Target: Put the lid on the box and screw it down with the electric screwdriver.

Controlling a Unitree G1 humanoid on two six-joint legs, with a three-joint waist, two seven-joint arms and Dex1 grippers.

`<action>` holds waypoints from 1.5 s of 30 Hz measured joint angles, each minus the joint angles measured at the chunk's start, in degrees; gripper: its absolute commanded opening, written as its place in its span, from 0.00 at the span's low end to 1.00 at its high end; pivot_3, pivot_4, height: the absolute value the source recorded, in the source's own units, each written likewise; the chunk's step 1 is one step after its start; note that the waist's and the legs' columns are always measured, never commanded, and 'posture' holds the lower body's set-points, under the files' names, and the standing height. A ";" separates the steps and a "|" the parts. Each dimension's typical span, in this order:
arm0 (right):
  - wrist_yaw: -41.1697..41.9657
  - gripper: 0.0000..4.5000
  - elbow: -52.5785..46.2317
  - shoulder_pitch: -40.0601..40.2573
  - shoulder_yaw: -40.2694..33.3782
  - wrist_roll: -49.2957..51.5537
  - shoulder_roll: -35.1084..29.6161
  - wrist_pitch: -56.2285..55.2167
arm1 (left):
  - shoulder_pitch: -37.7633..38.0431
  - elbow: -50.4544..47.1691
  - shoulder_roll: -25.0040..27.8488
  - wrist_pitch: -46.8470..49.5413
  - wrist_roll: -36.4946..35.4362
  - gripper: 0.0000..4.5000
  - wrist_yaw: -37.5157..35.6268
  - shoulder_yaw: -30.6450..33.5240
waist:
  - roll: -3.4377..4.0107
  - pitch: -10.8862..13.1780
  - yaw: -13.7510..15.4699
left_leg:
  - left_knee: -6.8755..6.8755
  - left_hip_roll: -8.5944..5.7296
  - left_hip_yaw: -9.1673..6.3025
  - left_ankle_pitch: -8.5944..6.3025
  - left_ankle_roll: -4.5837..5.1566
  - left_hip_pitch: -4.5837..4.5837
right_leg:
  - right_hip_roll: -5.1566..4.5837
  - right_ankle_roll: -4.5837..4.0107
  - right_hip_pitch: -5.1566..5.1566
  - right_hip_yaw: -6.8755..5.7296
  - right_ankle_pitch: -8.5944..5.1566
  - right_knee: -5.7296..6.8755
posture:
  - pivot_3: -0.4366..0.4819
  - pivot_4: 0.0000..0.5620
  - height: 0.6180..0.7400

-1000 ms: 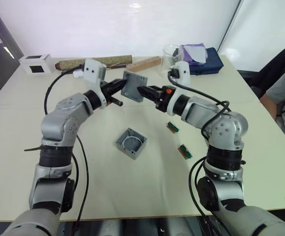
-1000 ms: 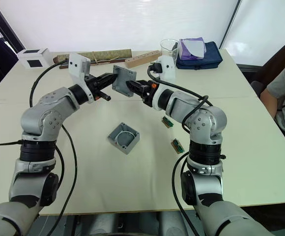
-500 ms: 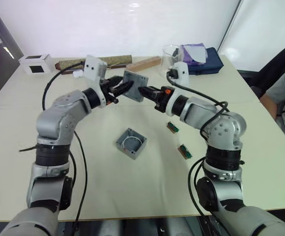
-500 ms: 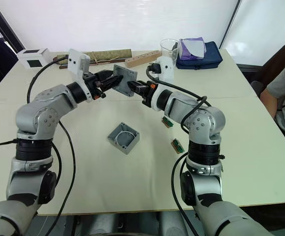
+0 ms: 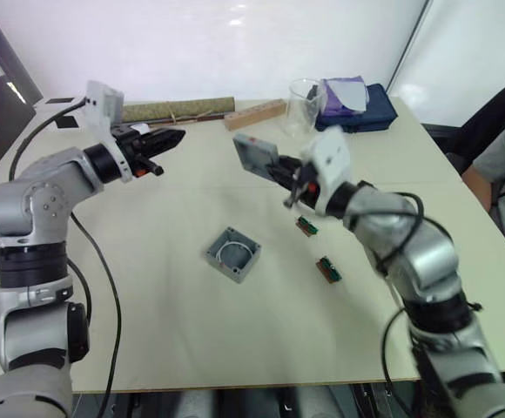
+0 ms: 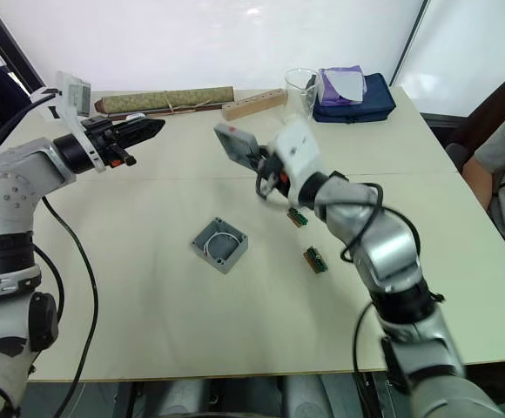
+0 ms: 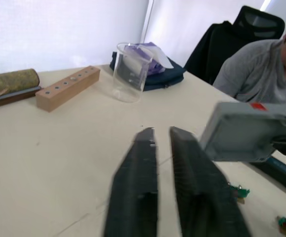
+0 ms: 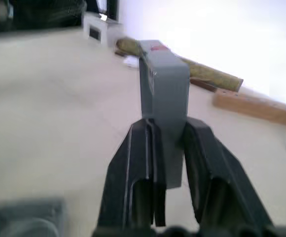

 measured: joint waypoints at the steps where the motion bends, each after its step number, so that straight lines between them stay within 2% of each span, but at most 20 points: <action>1: -0.48 0.08 0.34 3.38 2.58 -6.63 -2.64 -6.71 | 1.18 -0.64 0.05 0.72 -0.09 0.01 -0.65 -0.82 | -0.03 0.02 -0.09 | -0.01 0.00 0.02 0.00 -0.01 0.00 | 0.00 0.00 -0.01 0.02 0.00 0.00 | 0.48 0.27 1.00; 3: -2.57 0.08 0.91 7.74 6.23 -15.74 -4.56 -17.10 | 2.91 -2.25 -0.29 1.78 -0.65 0.01 -1.67 -2.54 | -0.06 0.05 -0.19 | 0.01 0.02 0.02 0.02 -0.04 0.00 | 0.00 0.00 -0.02 0.04 0.00 0.04 | 0.48 0.27 1.00; 7: -6.99 0.08 1.56 8.24 7.54 -29.00 -4.23 -30.46 | 3.35 -5.14 -0.27 2.22 -0.81 0.01 -3.99 -6.30 | -0.07 0.06 -0.70 | 0.01 0.04 0.01 0.08 -0.13 0.07 | 0.04 -0.02 -0.01 0.08 0.01 0.10 | 0.48 0.27 1.00; 12: -7.62 0.08 6.05 8.29 9.04 -38.01 -1.17 -36.81 | 3.34 -5.28 0.66 2.06 0.57 0.01 -5.79 -9.89 | -0.07 0.06 -0.48 | 0.01 0.04 0.02 0.08 -0.13 0.08 | 0.03 -0.03 0.01 0.09 0.01 0.10 | 0.48 0.27 1.00; 22: -8.16 0.08 12.91 8.60 9.34 -49.19 3.66 -39.98 | 3.27 -4.45 1.15 1.54 2.90 0.01 -9.00 -13.02 | -0.07 0.06 0.16 | 0.06 0.02 0.02 0.08 -0.13 0.08 | 0.01 -0.04 0.05 0.08 0.01 0.09 | 0.48 0.27 1.00; 33: -9.45 0.08 14.14 10.81 7.73 -51.51 5.11 -41.58 | 5.54 -5.76 1.23 0.65 4.92 0.01 -10.84 -16.81 | -0.07 0.05 0.10 | 0.06 0.02 0.01 0.08 -0.13 0.08 | 0.01 -0.05 0.05 0.08 0.01 0.13 | 0.48 0.27 1.00; 45: -8.64 0.08 13.10 11.65 7.39 -53.33 6.19 -42.07 | 6.18 -7.76 1.20 0.52 5.62 0.01 -10.94 -17.03 | -0.07 0.05 0.10 | 0.08 0.02 0.00 0.08 -0.13 0.09 | 0.01 -0.05 0.06 0.08 0.01 0.15 | 0.48 0.27 1.00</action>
